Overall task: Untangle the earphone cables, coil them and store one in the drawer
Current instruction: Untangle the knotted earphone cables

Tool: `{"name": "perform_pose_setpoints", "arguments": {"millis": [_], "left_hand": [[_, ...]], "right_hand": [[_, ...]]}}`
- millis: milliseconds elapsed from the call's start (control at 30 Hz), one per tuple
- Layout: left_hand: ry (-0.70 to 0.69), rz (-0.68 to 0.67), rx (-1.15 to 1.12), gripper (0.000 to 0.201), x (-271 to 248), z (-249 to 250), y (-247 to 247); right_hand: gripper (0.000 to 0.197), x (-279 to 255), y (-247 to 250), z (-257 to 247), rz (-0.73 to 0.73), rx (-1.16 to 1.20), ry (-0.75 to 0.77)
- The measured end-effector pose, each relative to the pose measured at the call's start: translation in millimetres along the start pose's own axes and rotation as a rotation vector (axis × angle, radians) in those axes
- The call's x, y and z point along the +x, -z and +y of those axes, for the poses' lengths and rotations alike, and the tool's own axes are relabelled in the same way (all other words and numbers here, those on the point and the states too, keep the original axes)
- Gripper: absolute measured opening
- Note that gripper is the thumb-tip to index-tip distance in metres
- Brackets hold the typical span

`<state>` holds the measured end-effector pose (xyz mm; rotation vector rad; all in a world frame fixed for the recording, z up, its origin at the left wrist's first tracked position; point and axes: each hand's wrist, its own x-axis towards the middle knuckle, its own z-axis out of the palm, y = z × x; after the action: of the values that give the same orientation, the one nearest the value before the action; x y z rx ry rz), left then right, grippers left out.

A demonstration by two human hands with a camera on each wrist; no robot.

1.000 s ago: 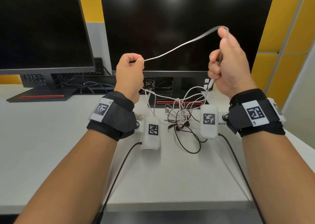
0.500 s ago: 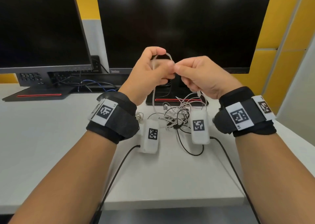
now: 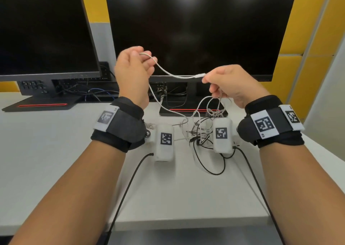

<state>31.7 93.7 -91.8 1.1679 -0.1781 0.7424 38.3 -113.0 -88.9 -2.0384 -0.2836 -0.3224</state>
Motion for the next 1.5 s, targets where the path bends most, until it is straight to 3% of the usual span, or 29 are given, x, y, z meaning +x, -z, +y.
{"name": "perform_pose_setpoints", "arguments": {"millis": [133, 233, 333, 400, 533, 633, 767, 900, 1033, 1100, 1267, 1500], "left_hand": [[0.016, -0.299, 0.406, 0.015, -13, -3, -6], [0.045, -0.448, 0.465, 0.024, -24, 2, -13], [0.193, -0.556, 0.448, 0.041, -26, 7, -18], [0.266, -0.571, 0.413, 0.039, -26, 8, -18], [0.169, -0.611, 0.404, 0.029, -29, 3, -12], [0.130, -0.543, 0.233, 0.036, -25, 3, -11], [0.007, -0.392, -0.059, 0.036, -17, 6, -9], [-0.005, -0.270, -0.193, 0.036, -13, 8, -7], [0.119, -0.354, -0.364, 0.043, -17, 15, -6], [0.142, -0.424, -0.268, 0.046, -20, 15, -8], [0.079, -0.577, 0.191, 0.024, -25, 6, -12], [0.104, -0.709, 0.762, 0.029, -29, -1, -9]], "right_hand": [[0.014, -3, -1, -5, 0.122, 0.179, 0.117], [0.013, -4, -7, -7, 0.101, 0.117, 0.167], [0.015, -5, -17, -7, 0.072, -0.030, 0.218], [0.016, -4, -21, -7, 0.089, -0.078, 0.243], [0.015, -4, -20, -6, 0.093, -0.104, 0.268], [0.014, -4, -19, -5, -0.005, -0.080, 0.235], [0.016, -2, -15, 3, -0.129, -0.234, 0.143], [0.020, -1, -9, 7, -0.123, -0.341, 0.110], [0.030, 0, -8, 11, 0.028, -0.355, 0.115], [0.035, 2, -7, 11, 0.146, -0.293, 0.122], [0.027, 2, -1, 10, 0.355, -0.245, 0.150], [0.023, -1, -14, 3, 0.100, -0.215, 0.237]]}}
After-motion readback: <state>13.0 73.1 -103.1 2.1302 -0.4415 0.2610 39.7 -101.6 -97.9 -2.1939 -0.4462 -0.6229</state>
